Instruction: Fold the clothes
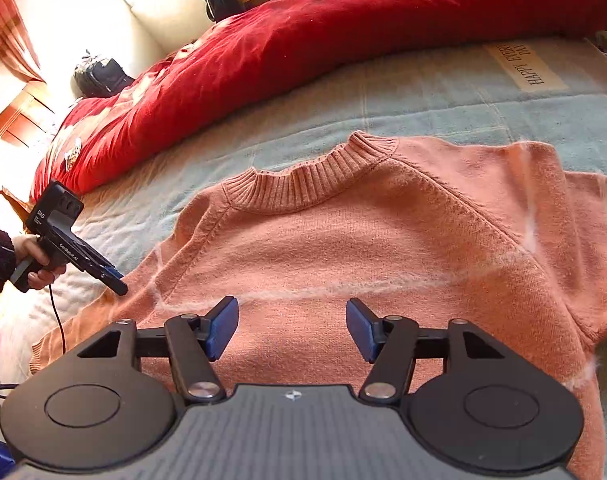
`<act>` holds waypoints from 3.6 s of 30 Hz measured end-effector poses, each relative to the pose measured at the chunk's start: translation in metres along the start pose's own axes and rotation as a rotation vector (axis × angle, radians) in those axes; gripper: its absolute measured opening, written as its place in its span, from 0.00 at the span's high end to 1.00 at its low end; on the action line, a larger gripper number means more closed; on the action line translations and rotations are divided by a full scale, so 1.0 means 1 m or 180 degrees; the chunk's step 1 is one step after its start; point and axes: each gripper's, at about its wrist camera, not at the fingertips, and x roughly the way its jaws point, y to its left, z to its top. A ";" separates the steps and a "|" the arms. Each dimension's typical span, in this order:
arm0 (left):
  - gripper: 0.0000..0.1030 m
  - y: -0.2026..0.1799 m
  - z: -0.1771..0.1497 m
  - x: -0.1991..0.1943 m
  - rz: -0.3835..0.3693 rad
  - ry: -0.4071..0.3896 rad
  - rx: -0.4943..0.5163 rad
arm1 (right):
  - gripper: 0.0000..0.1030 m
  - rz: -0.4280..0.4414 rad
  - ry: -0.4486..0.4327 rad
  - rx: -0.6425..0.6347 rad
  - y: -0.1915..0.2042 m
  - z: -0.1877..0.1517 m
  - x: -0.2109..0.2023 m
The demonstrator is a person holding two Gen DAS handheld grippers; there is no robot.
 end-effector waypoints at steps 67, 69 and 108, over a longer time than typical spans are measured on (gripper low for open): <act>0.61 -0.128 -0.014 0.068 0.0931 -0.1751 -0.0205 | 0.31 -0.0301 0.0229 -0.1788 0.085 0.064 0.168; 0.61 -0.124 -0.005 0.068 0.0943 -0.1785 -0.0153 | 0.21 -0.0336 0.0208 -0.1849 0.090 0.071 0.185; 0.51 -0.206 -0.162 0.099 0.1371 -0.1872 0.0026 | 0.00 -0.0720 0.0509 -0.1289 0.020 -0.107 0.008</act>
